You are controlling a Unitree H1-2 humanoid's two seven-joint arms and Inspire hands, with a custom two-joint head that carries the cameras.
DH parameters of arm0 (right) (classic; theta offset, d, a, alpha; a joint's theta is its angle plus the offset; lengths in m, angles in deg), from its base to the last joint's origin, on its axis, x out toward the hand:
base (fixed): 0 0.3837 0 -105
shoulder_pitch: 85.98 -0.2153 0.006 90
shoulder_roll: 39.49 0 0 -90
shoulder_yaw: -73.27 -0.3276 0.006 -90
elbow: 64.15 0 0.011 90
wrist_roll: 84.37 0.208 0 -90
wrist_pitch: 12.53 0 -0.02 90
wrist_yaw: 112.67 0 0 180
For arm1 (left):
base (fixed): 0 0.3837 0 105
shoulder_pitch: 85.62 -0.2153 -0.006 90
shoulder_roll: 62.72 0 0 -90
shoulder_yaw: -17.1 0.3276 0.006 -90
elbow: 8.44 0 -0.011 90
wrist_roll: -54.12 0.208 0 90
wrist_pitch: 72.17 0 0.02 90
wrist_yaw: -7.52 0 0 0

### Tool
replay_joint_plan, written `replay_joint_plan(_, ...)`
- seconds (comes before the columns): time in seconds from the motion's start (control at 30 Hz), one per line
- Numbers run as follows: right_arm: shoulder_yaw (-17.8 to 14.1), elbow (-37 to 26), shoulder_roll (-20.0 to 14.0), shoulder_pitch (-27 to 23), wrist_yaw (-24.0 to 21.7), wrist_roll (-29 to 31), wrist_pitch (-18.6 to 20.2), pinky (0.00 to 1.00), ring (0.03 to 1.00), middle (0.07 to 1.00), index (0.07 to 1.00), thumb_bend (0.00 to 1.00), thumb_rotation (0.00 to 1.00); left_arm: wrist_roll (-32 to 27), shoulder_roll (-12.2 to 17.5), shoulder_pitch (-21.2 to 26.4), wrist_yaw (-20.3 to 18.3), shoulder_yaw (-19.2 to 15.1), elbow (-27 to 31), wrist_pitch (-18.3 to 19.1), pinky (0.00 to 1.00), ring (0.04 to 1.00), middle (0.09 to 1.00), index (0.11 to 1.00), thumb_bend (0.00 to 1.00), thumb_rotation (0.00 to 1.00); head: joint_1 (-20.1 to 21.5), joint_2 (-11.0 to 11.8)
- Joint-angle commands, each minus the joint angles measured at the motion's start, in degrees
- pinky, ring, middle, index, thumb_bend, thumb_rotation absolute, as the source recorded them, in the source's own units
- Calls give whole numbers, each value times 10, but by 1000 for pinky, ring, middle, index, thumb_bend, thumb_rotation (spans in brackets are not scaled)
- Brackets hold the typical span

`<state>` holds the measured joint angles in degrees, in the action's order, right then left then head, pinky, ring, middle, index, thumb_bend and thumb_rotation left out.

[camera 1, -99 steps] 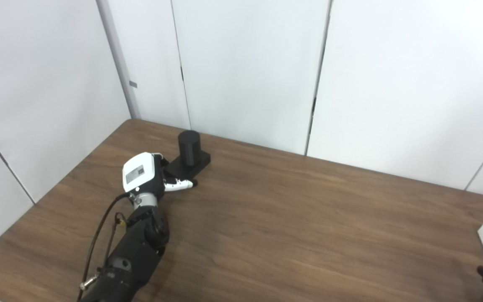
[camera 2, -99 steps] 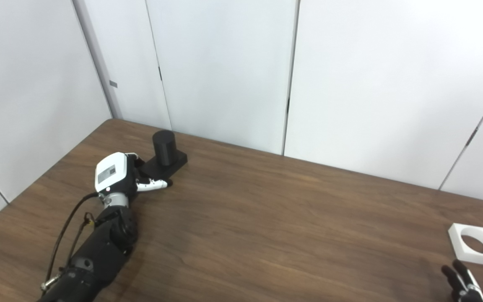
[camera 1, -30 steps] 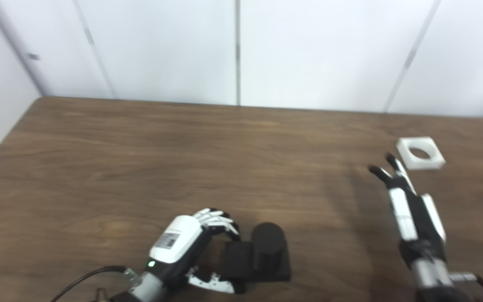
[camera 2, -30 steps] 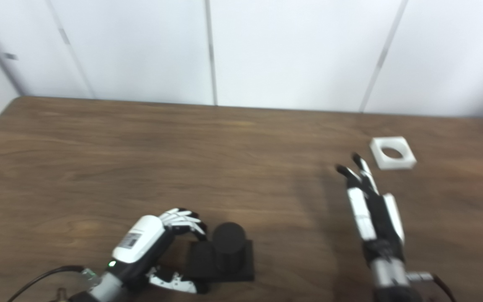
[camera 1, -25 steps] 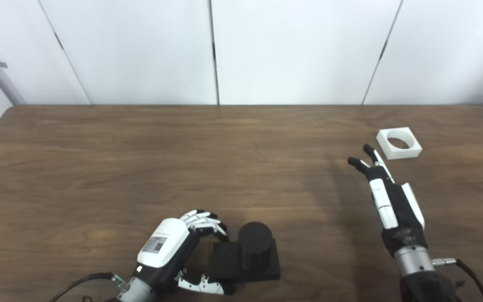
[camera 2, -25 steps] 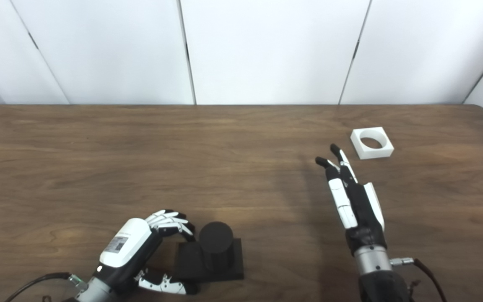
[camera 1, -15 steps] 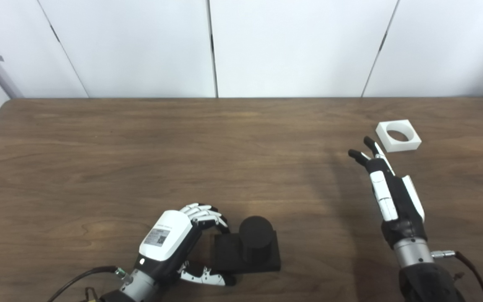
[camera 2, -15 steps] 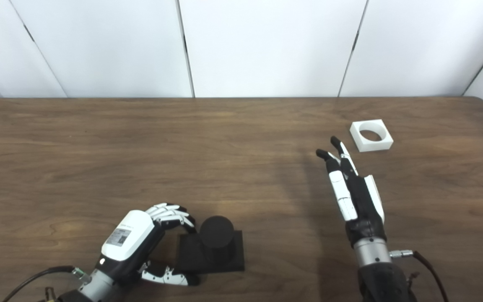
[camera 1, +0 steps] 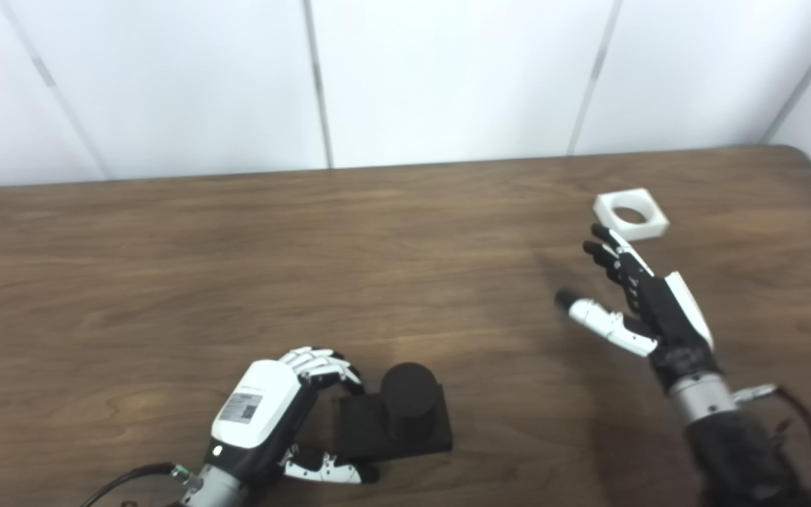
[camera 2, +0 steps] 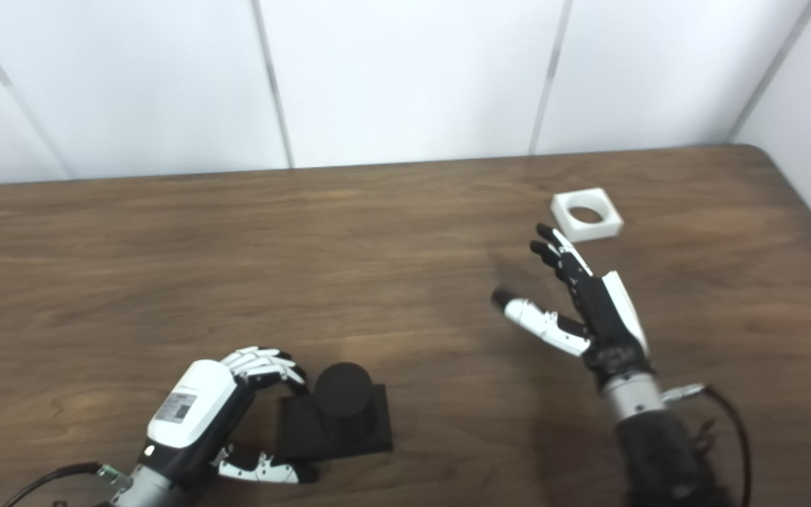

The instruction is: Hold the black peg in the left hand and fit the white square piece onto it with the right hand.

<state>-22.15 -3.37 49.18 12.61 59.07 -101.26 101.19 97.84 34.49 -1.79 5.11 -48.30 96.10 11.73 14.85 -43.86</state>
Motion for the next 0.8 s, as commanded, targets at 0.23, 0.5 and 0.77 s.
replay_joint_plan(0.23, 15, 51, -131, -141, -59, -91, 31, 924, 963, 949, 920, 809, 238, 7, 8, -20, -34, 5, -22, -9, 793, 774, 702, 486, 520, 44, 30, 13)
replay_joint_plan(0.5, 50, 150, -192, -222, -84, -146, 13, 875, 988, 971, 902, 875, 141, 5, 10, -22, -34, 0, -27, -17, 786, 773, 703, 486, 519, 44, 43, 23)
replay_joint_plan(0.77, 104, 256, -230, -290, -89, -183, -13, 971, 1000, 985, 904, 877, 117, 6, 11, -26, -32, -3, -31, -23, 794, 778, 708, 487, 519, 44, 52, 32)
